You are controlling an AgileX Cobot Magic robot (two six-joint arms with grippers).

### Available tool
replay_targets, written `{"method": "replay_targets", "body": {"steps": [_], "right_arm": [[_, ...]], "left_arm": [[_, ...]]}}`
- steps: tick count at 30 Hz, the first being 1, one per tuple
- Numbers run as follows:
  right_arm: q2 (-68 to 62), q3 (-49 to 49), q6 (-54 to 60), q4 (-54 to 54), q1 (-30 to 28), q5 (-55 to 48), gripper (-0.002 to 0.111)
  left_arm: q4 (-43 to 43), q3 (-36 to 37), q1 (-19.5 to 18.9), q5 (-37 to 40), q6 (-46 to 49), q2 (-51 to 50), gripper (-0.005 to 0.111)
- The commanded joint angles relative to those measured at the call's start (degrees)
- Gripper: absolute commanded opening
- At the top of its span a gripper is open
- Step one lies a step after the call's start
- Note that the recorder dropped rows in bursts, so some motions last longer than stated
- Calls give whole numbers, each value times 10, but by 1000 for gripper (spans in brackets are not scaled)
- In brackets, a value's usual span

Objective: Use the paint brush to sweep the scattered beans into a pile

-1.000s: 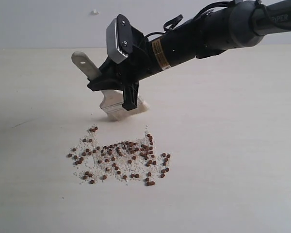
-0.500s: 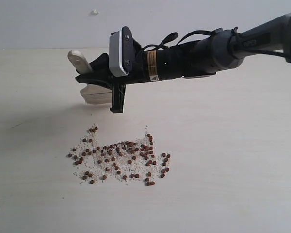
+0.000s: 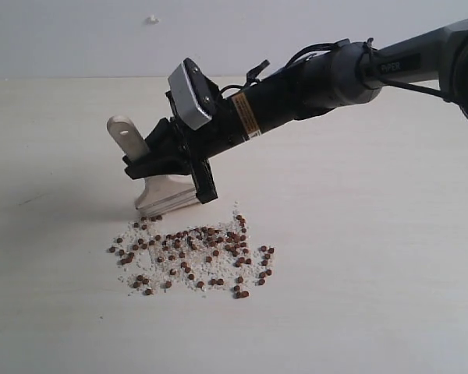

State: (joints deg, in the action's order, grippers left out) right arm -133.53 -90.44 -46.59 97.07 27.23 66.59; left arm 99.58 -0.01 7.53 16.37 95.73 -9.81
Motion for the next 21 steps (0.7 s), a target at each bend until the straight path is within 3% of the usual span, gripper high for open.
{"method": "replay_targets", "body": {"steps": [1, 12, 21], "right_arm": [[2, 1, -66, 29, 1, 34, 0], [32, 1, -48, 24, 1, 23, 0], [30, 1, 62, -116, 2, 10, 0]], "left_arm": [[4, 0, -2, 3, 0, 5, 0], [4, 0, -2, 3, 0, 5, 0], [4, 0, -2, 3, 0, 5, 0]]}}
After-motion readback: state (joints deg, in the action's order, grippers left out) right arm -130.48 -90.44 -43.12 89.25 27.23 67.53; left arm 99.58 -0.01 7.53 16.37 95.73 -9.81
